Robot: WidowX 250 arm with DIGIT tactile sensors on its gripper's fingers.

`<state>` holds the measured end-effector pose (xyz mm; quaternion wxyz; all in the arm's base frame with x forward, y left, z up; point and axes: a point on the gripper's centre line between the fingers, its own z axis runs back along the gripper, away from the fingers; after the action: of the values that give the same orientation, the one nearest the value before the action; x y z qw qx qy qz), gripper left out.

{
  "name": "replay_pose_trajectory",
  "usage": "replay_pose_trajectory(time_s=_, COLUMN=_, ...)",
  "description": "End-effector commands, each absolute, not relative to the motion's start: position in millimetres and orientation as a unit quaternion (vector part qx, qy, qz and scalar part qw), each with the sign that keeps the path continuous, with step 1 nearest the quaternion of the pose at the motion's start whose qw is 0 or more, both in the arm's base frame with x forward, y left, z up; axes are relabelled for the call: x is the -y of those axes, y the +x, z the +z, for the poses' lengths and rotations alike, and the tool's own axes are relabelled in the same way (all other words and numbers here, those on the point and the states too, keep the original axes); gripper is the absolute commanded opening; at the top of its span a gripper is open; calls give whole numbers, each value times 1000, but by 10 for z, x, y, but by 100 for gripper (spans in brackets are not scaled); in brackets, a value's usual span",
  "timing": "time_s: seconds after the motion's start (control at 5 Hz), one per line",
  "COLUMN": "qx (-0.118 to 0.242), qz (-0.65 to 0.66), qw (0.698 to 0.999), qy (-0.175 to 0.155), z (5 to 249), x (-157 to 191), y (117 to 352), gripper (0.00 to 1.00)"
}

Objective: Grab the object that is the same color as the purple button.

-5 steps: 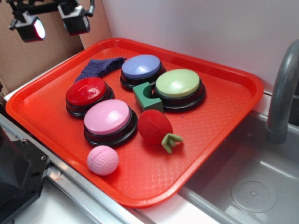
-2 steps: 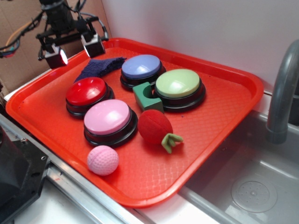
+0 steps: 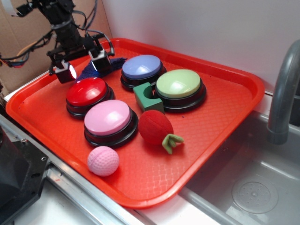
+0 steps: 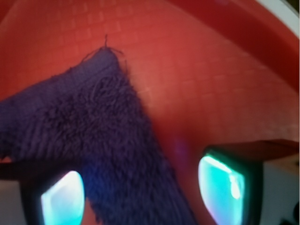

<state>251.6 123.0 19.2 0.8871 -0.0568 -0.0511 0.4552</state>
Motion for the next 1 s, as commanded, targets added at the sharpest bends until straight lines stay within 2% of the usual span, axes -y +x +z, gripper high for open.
replay_pose_trajectory(time_s=0.0, qx=71, qz=439, qw=894, qy=-57, z=154, x=-1244, y=2542, gripper=29)
replay_pose_trajectory(time_s=0.2, qx=74, qz=436, qw=895, qy=-56, z=153, x=-1205, y=2557, gripper=0)
replay_pose_trajectory(time_s=0.8, qx=80, qz=410, qw=907, qy=-46, z=269, x=-1166, y=2557, gripper=0)
